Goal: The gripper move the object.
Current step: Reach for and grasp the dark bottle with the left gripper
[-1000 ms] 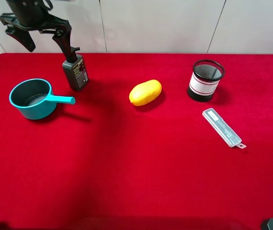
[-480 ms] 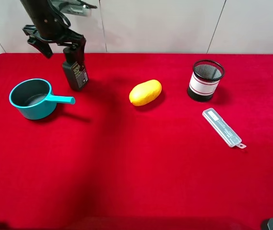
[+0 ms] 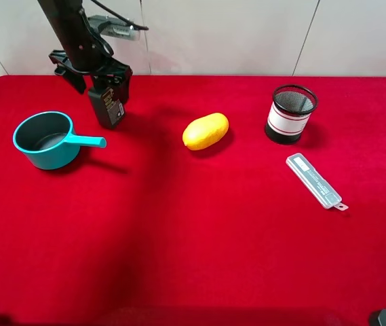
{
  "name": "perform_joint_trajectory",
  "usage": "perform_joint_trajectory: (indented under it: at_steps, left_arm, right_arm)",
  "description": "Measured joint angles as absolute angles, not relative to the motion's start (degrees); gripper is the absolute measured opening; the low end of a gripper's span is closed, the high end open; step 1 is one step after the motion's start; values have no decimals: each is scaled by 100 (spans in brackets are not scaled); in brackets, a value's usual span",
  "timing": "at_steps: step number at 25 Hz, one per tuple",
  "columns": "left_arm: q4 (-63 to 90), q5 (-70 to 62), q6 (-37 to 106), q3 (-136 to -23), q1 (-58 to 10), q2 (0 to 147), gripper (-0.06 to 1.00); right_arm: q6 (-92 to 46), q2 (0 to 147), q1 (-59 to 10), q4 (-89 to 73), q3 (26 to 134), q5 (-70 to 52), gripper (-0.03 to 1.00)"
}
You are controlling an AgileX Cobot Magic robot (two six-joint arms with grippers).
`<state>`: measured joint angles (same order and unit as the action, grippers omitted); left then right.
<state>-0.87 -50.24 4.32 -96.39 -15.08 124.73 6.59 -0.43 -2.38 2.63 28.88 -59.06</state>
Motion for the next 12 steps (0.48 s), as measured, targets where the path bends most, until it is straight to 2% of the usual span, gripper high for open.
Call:
perform_joint_trajectory:
  at_steps: [4,7,10,12]
  left_arm:
    - [-87,-4909,432,-9639,-1508,12574,95]
    - [-87,-4809,436,-9639,-1508,12582,90]
    - [-87,-4790,436,-9639,-1508,12589,77]
    - [-87,-4790,436,-9639,-1508,12589,63]
  right_arm:
    - [659,-43,-238,258,2888,-5906,69]
    - [659,-43,-238,259,2888,-5906,69]
    - [659,-43,-238,259,2888,-5906,69]
    - [659,-43,-238,259,2888,-5906,69]
